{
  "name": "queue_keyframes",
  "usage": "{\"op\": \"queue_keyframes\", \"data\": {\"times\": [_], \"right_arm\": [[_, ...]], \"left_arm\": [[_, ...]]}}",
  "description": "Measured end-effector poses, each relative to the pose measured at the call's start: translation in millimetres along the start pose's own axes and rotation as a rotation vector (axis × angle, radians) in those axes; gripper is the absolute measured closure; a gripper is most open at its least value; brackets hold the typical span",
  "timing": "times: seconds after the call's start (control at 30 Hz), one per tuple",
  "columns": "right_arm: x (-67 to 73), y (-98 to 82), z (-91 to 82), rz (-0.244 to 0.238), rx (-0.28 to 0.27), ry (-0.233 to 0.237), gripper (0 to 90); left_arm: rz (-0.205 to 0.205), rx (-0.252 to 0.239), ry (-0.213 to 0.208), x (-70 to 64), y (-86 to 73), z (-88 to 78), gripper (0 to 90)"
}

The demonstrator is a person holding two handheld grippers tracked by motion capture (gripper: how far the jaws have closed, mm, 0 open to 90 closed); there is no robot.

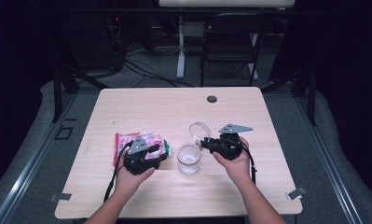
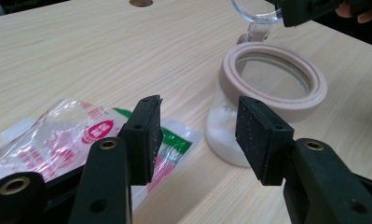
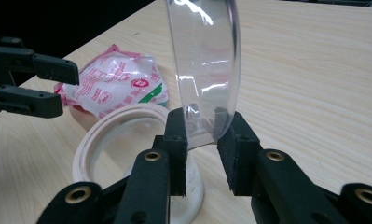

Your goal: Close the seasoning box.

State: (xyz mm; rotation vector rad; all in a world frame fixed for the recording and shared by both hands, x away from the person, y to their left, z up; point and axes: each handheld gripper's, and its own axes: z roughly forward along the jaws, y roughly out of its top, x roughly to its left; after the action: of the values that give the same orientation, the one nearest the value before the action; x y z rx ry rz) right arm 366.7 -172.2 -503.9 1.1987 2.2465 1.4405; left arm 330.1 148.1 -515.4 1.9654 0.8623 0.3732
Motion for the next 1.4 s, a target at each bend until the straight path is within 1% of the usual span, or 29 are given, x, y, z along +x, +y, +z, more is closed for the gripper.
{"op": "queue_keyframes", "data": {"times": [0.1,0.17,0.2,0.27,0.33,0.4,0.43,0.57,0.67,0.77,0.8,0.83,0.87,0.9,0.97,1.0,1.03,1.07,1.1,1.17,1.2,1.23,1.33,1.37,1.4], "right_arm": [[-4.3,4.3,3.6,0.006,0.002,0.012,73.8],[-6.1,5.9,6.0,0.025,-0.007,0.019,74.0],[-8.1,7.2,7.2,0.03,-0.008,0.024,74.1],[-10.5,8.5,9.3,0.046,-0.018,0.033,74.2],[-13.5,10.0,11.8,0.065,-0.024,0.046,74.3],[-15.2,11.4,13.3,0.073,-0.03,0.049,75.0],[-16.2,12.2,14.1,0.075,-0.033,0.038,75.2],[-18.5,13.1,16.4,0.089,-0.041,0.045,75.4],[-18.7,13.2,17.2,0.085,-0.05,0.041,75.1],[-17.8,13.1,16.3,0.073,-0.044,0.031,73.5],[-17.3,13.1,15.9,0.069,-0.042,0.026,72.3],[-16.8,13.0,15.7,0.068,-0.043,0.026,71.2],[-16.8,13.0,15.7,0.068,-0.043,0.026,71.2],[-15.2,12.1,15.1,0.061,-0.043,0.015,69.0],[-14.7,11.6,14.2,0.057,-0.039,0.016,67.2],[-13.9,11.3,13.5,0.06,-0.038,0.018,66.3],[-13.9,11.3,12.3,0.052,-0.031,0.017,65.4],[-13.9,11.3,12.3,0.052,-0.031,0.017,65.4],[-13.3,10.7,11.6,0.055,-0.037,0.02,64.3],[-12.5,9.6,9.9,0.064,-0.044,0.025,62.6],[-12.2,9.2,8.9,0.064,-0.042,0.02,62.1],[-12.0,8.3,7.6,0.063,-0.04,0.018,61.7],[-11.7,7.6,5.0,0.062,-0.042,0.018,60.9],[-11.8,7.7,3.7,0.056,-0.035,0.017,60.8],[-11.2,7.1,3.4,0.061,-0.046,0.017,60.6]], "left_arm": [[-0.011,0.005,0.021,3.6,-4.5,-4.7,50.9],[-0.024,0.008,0.033,5.6,-7.5,-7.2,51.0],[-0.024,0.008,0.033,5.6,-7.5,-7.2,50.9],[-0.033,0.022,0.047,8.7,-11.4,-9.7,50.8],[-0.032,0.029,0.059,10.4,-13.6,-11.0,50.4],[-0.029,0.032,0.083,11.8,-16.2,-12.2,49.9],[-0.032,0.035,0.086,12.4,-17.1,-12.9,49.4],[-0.032,0.048,0.103,14.6,-19.9,-13.4,49.3],[-0.033,0.06,0.099,15.1,-21.3,-11.7,49.3],[-0.018,0.074,0.091,14.5,-22.2,-8.5,49.3],[-0.011,0.082,0.096,13.7,-22.4,-7.3,49.2],[0.005,0.088,0.093,13.3,-22.4,-5.9,49.2],[0.005,0.088,0.093,13.3,-22.4,-5.9,49.2],[0.023,0.097,0.089,12.0,-22.0,-4.0,49.1],[0.045,0.096,0.096,10.8,-22.3,-0.9,48.7],[0.061,0.106,0.103,10.7,-22.1,0.7,48.6],[0.076,0.123,0.12,10.2,-21.9,2.7,48.3],[0.076,0.123,0.12,10.2,-21.9,2.7,48.3],[0.087,0.136,0.116,10.8,-21.9,4.8,48.3],[0.094,0.129,0.108,10.8,-21.8,7.0,48.3],[0.102,0.123,0.112,10.6,-21.4,7.7,48.2],[0.111,0.13,0.118,10.1,-20.4,9.0,47.4],[0.106,0.131,0.099,10.4,-20.7,13.5,47.4],[0.098,0.136,0.091,10.1,-20.5,14.6,48.8],[0.091,0.136,0.089,9.5,-20.3,15.7,48.9]]}}
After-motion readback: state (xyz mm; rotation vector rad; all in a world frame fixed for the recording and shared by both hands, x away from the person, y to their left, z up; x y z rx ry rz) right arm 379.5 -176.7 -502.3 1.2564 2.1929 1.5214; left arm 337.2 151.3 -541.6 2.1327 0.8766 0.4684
